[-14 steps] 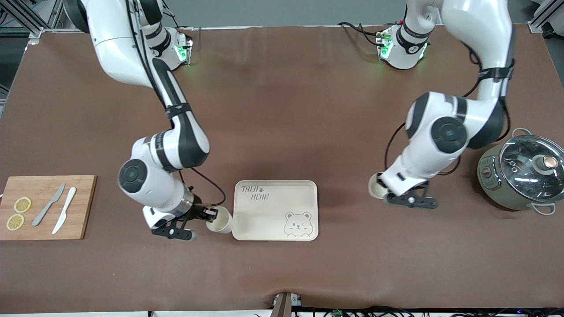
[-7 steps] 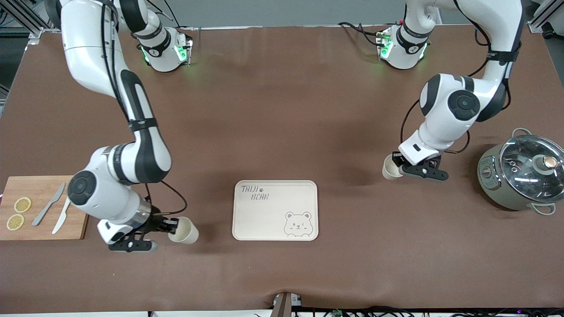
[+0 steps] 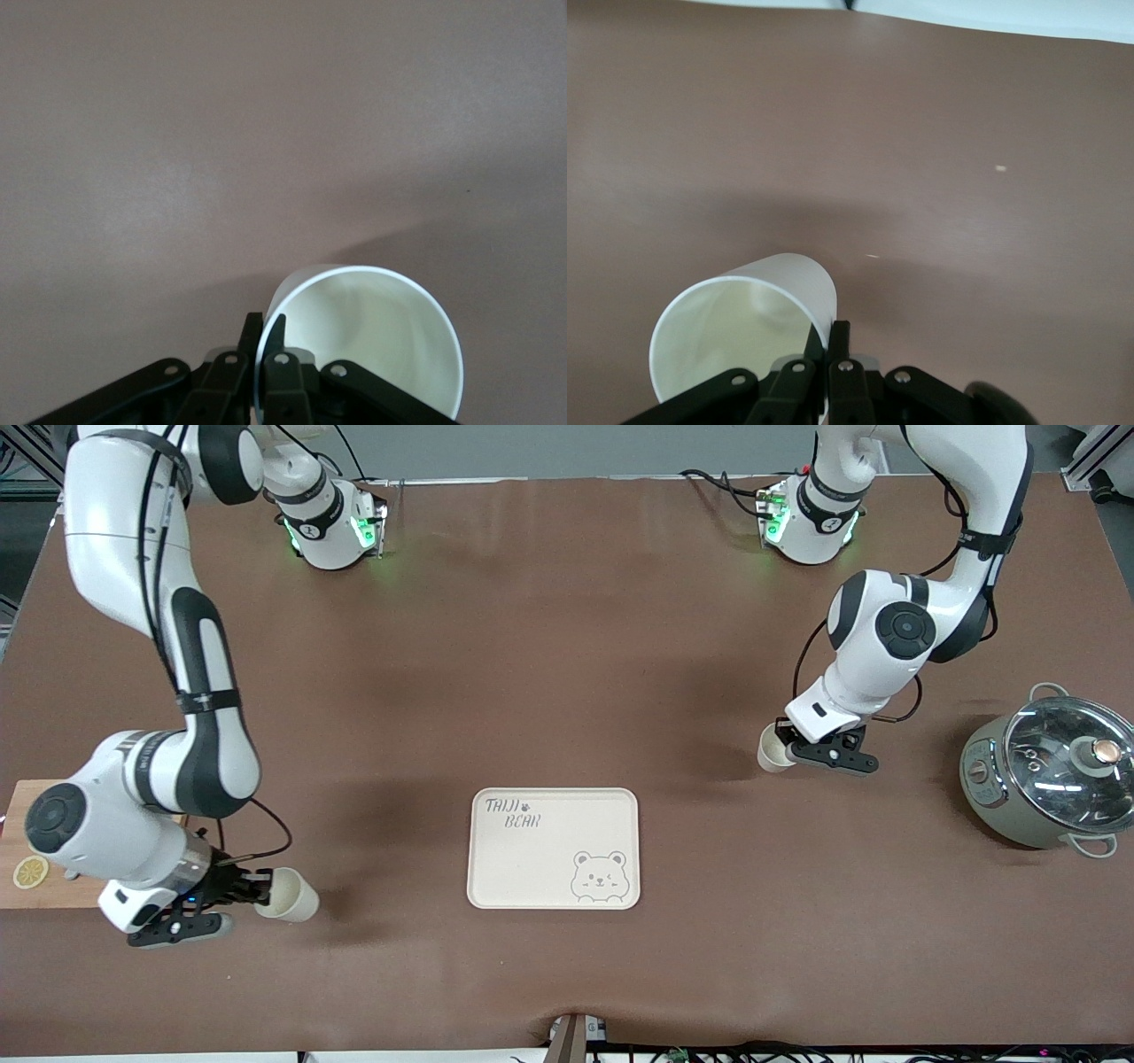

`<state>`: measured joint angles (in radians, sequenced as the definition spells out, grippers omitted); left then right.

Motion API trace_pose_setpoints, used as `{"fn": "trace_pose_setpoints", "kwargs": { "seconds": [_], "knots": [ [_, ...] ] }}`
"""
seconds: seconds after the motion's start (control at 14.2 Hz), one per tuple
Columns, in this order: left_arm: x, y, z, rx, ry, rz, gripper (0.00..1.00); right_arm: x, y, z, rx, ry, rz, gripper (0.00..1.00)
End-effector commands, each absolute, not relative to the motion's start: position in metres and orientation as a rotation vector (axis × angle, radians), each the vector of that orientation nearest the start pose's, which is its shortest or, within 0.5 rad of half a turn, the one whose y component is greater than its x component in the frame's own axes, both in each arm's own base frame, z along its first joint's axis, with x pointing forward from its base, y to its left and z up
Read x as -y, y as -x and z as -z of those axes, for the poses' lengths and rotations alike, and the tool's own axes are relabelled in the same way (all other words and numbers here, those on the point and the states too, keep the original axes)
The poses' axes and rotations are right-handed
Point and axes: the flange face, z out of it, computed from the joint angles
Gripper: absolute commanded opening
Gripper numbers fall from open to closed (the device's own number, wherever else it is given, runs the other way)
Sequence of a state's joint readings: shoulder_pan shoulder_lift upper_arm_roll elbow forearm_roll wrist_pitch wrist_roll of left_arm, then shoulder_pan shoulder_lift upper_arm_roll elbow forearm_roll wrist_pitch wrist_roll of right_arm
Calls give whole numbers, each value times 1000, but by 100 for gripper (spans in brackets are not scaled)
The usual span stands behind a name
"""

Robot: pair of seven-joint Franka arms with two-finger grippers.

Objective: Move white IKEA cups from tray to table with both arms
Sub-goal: 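Lower both cups onto the table and open both grippers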

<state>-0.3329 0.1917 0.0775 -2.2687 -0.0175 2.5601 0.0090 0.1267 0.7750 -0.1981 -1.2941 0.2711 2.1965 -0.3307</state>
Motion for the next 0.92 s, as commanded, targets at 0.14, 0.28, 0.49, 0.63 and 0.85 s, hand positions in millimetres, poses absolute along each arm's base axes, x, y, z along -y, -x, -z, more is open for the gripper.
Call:
{"fn": "trace_pose_setpoints", "kwargs": {
  "seconds": [0.14, 0.28, 0.49, 0.63, 0.85],
  "knots": [
    [146, -519, -265, -368, 3150, 173, 0, 48, -753, -283, 388, 3128, 155, 0],
    [146, -513, -246, -368, 3148, 212, 0, 58, -747, -264, 371, 3124, 69, 0],
    [147, -505, -221, -371, 3147, 243, 0, 63, -739, -233, 365, 3111, -63, 0],
    [145, -504, -211, -368, 3144, 263, 0, 62, -736, -224, 363, 3104, -103, 0],
    [149, -506, -211, -385, 3142, 273, 99, 62, -736, -223, 356, 3103, -100, 22]
  ]
}}
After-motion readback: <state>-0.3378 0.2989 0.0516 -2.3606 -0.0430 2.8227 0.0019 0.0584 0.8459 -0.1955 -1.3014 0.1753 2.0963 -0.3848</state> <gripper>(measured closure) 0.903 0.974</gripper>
